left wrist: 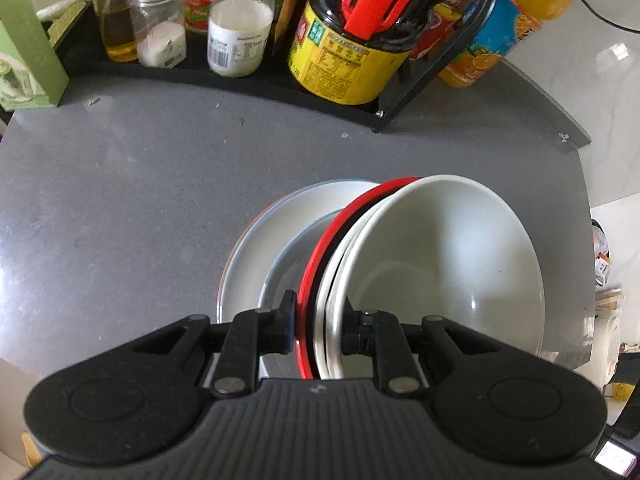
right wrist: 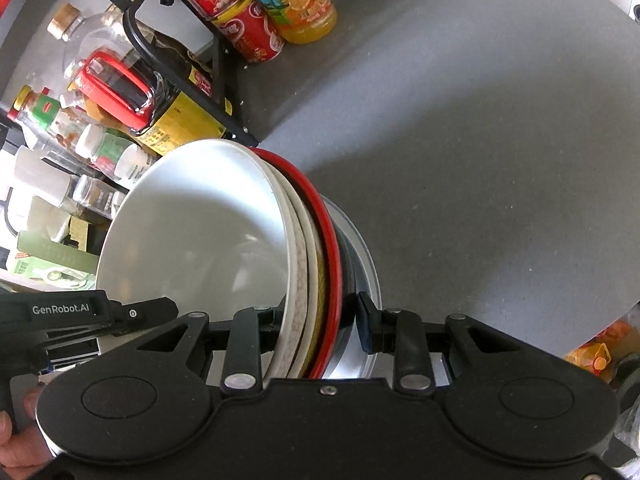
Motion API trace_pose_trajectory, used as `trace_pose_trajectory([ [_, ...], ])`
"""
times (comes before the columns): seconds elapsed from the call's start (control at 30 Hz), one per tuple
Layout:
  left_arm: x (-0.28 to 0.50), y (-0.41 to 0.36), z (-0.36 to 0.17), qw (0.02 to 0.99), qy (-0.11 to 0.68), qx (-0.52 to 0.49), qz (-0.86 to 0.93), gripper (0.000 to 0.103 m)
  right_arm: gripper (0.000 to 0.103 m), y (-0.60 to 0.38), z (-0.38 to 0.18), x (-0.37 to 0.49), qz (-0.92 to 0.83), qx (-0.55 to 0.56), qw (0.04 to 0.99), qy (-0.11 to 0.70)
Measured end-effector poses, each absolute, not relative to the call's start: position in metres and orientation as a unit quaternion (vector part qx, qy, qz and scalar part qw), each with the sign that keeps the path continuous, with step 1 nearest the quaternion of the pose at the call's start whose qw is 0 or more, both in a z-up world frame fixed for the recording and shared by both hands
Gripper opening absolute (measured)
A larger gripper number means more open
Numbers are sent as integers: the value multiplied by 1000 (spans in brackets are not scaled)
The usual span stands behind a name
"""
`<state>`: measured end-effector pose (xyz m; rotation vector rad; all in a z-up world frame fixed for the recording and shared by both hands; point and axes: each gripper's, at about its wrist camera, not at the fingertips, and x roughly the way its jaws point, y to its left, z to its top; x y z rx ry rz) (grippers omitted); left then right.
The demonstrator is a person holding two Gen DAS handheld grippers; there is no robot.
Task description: Organize plates and bowls
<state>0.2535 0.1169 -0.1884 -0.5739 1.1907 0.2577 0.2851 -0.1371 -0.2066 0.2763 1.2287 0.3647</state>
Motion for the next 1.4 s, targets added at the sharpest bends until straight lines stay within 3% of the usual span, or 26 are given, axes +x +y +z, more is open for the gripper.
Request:
trace_pose_trajectory([
  [0.53,257,114,-187,791,554,-243,98,18,35,-135,-205,278,154,127,804,561],
  [0.7,259,115,-185,794,554,-237,86,23,46,-136,-202,272,144,122,809,557],
  [0.77,260,113,-181,799,550,-229,86,28,47,-136,-200,270,146,118,810,556],
  [0.93,257,109,-175,805,545,-216,87,60,57,-137,-189,263,146,111,822,538],
  [1.0,255,108,-173,806,546,-210,97,67,65,-141,-183,258,147,108,827,532],
  [1.27,235,99,-159,816,527,-208,113,82,85,-175,-159,230,148,115,846,499],
  [1.4,218,90,-150,822,514,-211,124,86,86,-191,-147,211,147,107,856,485],
])
